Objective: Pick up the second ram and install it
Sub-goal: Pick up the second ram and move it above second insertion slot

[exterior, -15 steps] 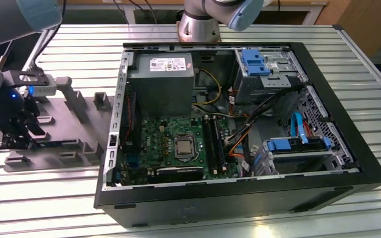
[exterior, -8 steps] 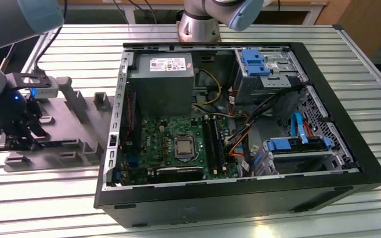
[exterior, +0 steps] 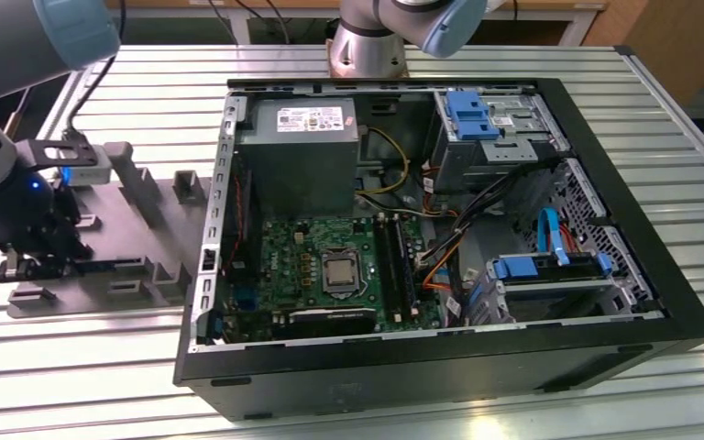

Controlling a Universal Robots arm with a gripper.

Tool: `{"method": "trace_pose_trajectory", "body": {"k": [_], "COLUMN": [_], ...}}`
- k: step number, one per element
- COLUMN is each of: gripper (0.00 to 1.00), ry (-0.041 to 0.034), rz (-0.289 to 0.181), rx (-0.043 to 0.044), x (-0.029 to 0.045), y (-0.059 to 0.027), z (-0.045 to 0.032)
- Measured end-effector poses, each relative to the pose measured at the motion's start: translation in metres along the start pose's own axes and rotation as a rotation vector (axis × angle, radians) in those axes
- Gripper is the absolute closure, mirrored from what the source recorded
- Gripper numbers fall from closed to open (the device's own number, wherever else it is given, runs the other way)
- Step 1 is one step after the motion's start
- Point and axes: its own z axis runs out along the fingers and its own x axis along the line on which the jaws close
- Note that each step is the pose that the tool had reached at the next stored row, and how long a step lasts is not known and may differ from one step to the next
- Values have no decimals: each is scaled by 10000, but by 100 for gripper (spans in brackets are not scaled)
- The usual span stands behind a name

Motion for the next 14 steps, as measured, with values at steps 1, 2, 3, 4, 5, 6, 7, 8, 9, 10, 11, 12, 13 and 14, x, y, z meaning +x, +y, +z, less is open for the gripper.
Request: {"method": "trace_pose_trajectory", "body": {"k": [1, 2, 3, 4, 5, 6, 7, 8, 9, 10, 11, 12, 13, 14], "gripper": [67, 67, 67, 67, 67, 67, 67, 67, 67, 68, 68, 68, 75, 75], "ry": [3, 5, 8, 10, 12, 15, 16, 18, 20, 22, 25, 26, 28, 33], "rz": [0, 0, -1, -1, -1, -1, -2, -1, -1, -1, -1, -1, -1, -2], "rx": [16, 31, 47, 59, 67, 70, 71, 71, 71, 73, 72, 72, 73, 73], "x": [0, 0, 0, 0, 0, 0, 0, 0, 1, 0, 0, 1, 1, 1], "y": [0, 0, 0, -1, -1, -2, -2, -2, -2, -3, -3, -3, -3, -3], "z": [6, 11, 17, 22, 26, 29, 30, 31, 31, 32, 32, 32, 33, 33]}}
